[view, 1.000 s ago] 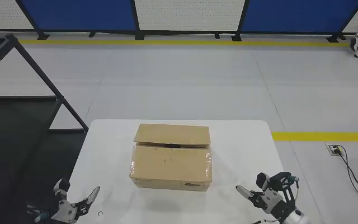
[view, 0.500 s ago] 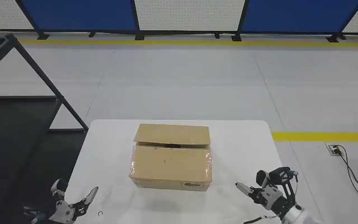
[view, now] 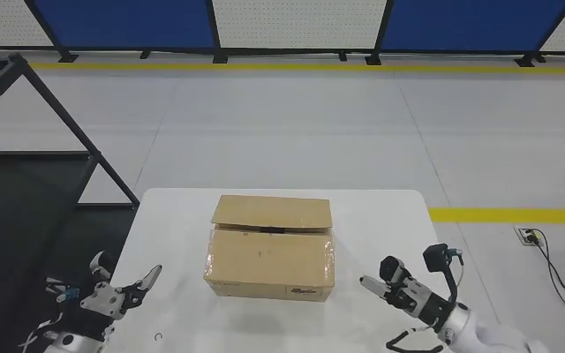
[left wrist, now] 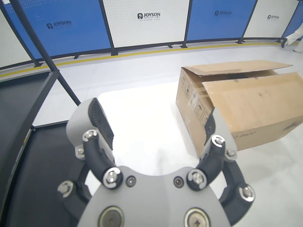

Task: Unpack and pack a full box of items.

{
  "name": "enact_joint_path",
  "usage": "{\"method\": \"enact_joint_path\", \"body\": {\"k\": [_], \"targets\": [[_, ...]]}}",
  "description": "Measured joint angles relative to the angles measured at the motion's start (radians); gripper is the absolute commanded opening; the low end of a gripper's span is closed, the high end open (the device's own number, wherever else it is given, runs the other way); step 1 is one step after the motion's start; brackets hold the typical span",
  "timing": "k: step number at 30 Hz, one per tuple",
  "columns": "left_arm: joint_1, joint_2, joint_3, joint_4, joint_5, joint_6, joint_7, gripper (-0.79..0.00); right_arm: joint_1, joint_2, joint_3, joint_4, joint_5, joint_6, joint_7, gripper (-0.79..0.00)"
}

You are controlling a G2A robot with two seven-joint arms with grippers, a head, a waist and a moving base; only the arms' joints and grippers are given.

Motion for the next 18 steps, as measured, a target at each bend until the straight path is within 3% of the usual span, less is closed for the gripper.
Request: {"method": "enact_joint_path", "body": {"k": [13,18], "targets": [[-0.015,0.002,0.008,-0.003,0.023,-0.006,-0.018,0.000,0.023,0.005,0.006,0.014,0.033,-0.006,0.030,0.000],[-0.064,0.005,0.014,0.013,-0.098,-0.037,-0.143,0.000,0.049,0.001,-0.038,0.025,0.089,0.023,0.011,0.000]]}}
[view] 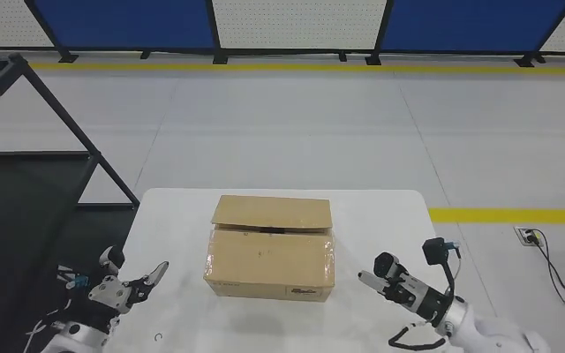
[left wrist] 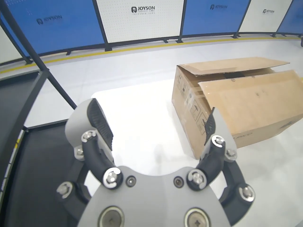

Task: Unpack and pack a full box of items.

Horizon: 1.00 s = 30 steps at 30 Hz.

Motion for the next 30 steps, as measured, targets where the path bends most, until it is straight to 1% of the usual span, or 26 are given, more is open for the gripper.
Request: {"method": "enact_joint_path", "body": {"k": [3,6,7,9,10,12,13,15,19,22,24,27,30], "targets": [[-0.060,0.007,0.001,0.012,-0.101,-0.029,-0.131,0.000,0.040,-0.002,-0.022,0.023,0.078,0.021,0.005,0.000],[-0.137,0.016,0.009,0.046,-0.222,-0.057,-0.293,0.000,0.093,-0.004,-0.045,0.069,0.186,0.038,0.042,0.000],[-0.171,0.020,0.012,0.068,-0.277,-0.063,-0.362,0.000,0.118,-0.004,-0.053,0.097,0.241,0.047,0.062,0.000],[-0.224,0.027,0.018,0.104,-0.364,-0.056,-0.470,0.000,0.156,-0.005,-0.060,0.142,0.318,0.063,0.091,0.000],[-0.260,0.031,0.024,0.129,-0.424,-0.045,-0.548,0.000,0.178,-0.005,-0.063,0.172,0.358,0.074,0.104,0.000],[-0.307,0.038,0.031,0.159,-0.509,-0.036,-0.668,0.000,0.200,-0.005,-0.065,0.200,0.386,0.088,0.114,0.000],[-0.316,0.039,0.033,0.164,-0.541,-0.036,-0.729,0.000,0.203,-0.005,-0.065,0.204,0.387,0.090,0.115,0.000],[-0.312,0.039,0.033,0.163,-0.534,-0.037,-0.762,0.000,0.202,-0.005,-0.065,0.203,0.385,0.089,0.115,0.000],[-0.310,0.038,0.032,0.162,-0.521,-0.037,-0.689,0.000,0.201,-0.005,-0.064,0.202,0.384,0.089,0.114,0.000],[-0.308,0.038,0.034,0.163,-0.524,-0.037,-0.689,0.000,0.201,-0.005,-0.064,0.202,0.384,0.089,0.114,0.000],[-0.304,0.037,0.041,0.168,-0.566,-0.037,-0.689,0.000,0.196,-0.005,-0.070,0.203,0.373,0.092,0.100,0.000],[-0.335,0.042,0.046,0.204,-0.691,0.005,-0.744,0.000,0.201,-0.006,-0.099,0.208,0.397,0.070,0.122,0.000],[-0.397,0.048,0.061,0.256,-0.805,0.074,-0.837,0.000,0.224,-0.005,-0.118,0.230,0.373,0.048,0.144,0.000]]}}
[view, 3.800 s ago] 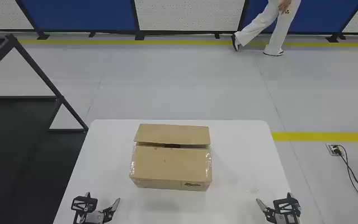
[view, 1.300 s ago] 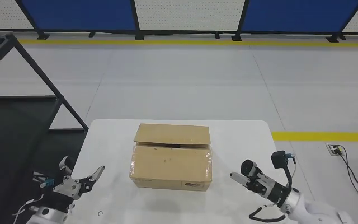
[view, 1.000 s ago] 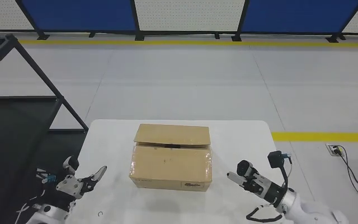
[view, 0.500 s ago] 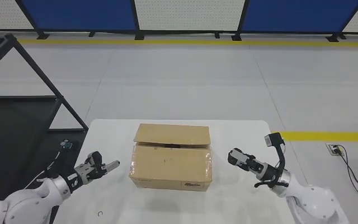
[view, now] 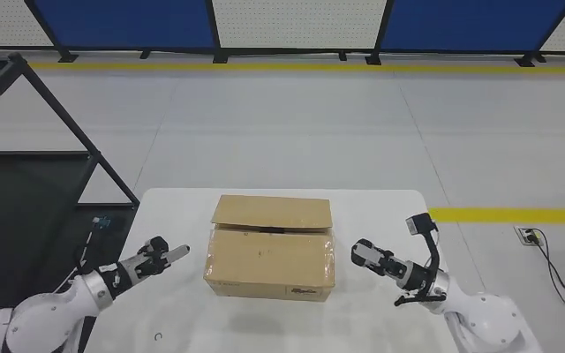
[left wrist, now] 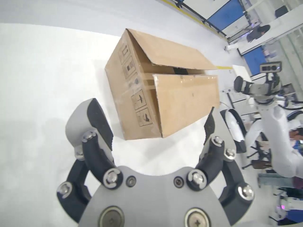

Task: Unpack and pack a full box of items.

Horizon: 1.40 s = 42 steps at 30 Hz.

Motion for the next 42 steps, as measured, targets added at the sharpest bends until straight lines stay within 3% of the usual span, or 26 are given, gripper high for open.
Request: {"method": "enact_joint_path", "body": {"k": [5,10,18,24,42], "targets": [[-0.131,0.013,0.041,0.124,-0.121,0.091,-0.159,0.000,0.066,-0.002,-0.039,0.080,-0.016,-0.008,0.006,0.000],[-0.227,0.022,0.092,0.202,-0.160,0.173,-0.278,0.000,0.107,-0.004,-0.059,0.120,-0.062,0.052,-0.044,0.000],[-0.224,0.022,0.091,0.201,-0.156,0.172,-0.272,0.000,0.106,-0.004,-0.059,0.119,-0.060,0.051,-0.044,0.000],[-0.237,0.021,0.133,0.251,-0.184,0.233,-0.199,0.000,0.136,-0.010,-0.113,0.155,-0.069,0.073,-0.041,0.000],[-0.269,0.038,0.184,0.327,-0.290,0.193,-0.204,0.000,0.237,-0.025,-0.196,0.298,0.150,-0.071,0.123,0.000]]}}
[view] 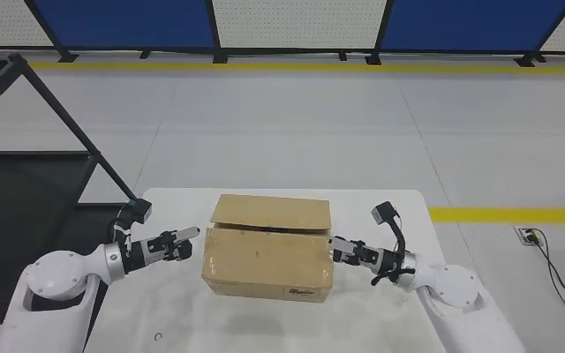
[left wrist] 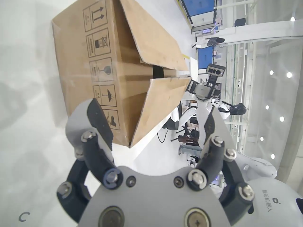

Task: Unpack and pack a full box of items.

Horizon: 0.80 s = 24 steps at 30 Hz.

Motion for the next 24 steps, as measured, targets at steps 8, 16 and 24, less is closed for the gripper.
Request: {"method": "enact_joint_path", "body": {"k": [8,16,24], "targets": [[0.011,0.010,-0.005,0.000,-0.075,-0.018,-0.019,0.000,0.000,0.008,0.009,-0.007,0.133,-0.105,0.188,0.000],[0.019,0.019,0.012,-0.009,-0.134,-0.050,-0.078,0.000,-0.037,0.024,-0.002,-0.074,0.126,-0.157,0.340,0.000],[0.040,0.028,0.029,-0.044,-0.215,-0.097,-0.173,0.000,-0.085,0.051,-0.046,-0.161,0.005,-0.155,0.339,0.000]]}}
